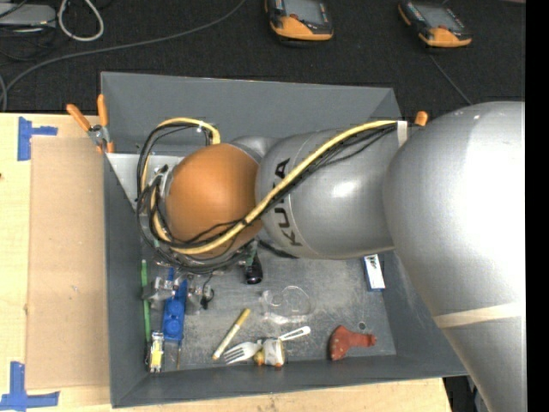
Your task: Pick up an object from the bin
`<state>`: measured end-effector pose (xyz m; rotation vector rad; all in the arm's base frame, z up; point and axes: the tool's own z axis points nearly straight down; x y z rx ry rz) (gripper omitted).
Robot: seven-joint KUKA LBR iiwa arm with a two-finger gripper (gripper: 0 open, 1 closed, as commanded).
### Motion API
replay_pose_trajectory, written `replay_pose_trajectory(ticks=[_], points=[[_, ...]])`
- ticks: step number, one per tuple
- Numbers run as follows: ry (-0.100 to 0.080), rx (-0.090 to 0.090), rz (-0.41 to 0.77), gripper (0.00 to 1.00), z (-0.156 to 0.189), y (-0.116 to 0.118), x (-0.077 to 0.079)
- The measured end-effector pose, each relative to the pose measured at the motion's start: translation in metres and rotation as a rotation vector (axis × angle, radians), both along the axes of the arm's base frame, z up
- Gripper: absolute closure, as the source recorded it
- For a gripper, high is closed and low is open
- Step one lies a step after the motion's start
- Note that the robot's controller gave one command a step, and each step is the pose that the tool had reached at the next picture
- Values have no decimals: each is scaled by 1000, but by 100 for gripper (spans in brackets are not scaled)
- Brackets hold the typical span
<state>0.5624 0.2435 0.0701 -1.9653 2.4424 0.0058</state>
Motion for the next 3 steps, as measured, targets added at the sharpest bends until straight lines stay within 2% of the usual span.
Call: replay_pose_trajectory(ticks=[1,3], points=[[0,0,-1,100,0,0,0],[2,1,-4,100,27,1,-1]])
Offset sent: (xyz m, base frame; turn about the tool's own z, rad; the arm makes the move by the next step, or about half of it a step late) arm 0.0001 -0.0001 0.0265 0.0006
